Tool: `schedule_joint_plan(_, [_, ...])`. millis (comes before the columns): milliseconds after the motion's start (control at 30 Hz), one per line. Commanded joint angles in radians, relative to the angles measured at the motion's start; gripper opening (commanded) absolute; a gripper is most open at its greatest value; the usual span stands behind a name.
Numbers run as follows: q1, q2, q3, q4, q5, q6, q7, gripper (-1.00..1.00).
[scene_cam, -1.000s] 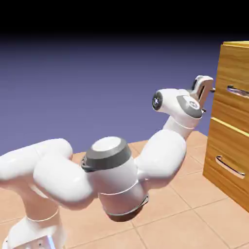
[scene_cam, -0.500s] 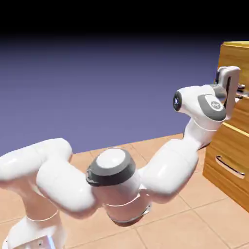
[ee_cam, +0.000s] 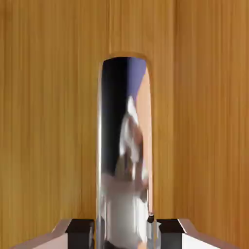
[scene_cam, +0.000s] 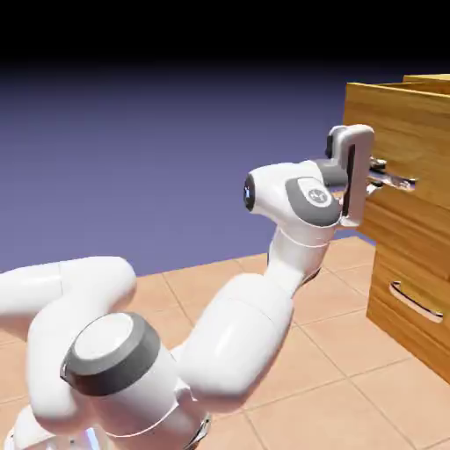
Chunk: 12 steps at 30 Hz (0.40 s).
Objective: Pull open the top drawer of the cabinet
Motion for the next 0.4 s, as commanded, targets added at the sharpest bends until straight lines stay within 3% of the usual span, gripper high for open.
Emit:
schedule_joint_plan(0, [-0.034, 0.005, 0.008, -0.036, 0.013, -0.003, -0.001, -1.00])
schedule_joint_plan(233, [-0.275, 0.050, 0.067, -0.266, 0.110, 0.004, -0.015, -1.00])
schedule_joint_plan(267, [-0.275, 0.050, 0.067, -0.266, 0.110, 0.004, -0.015, 1.00])
schedule_joint_plan(367, [-0.348, 0.067, 0.085, -0.322, 0.149, 0.019, -0.027, 1.00])
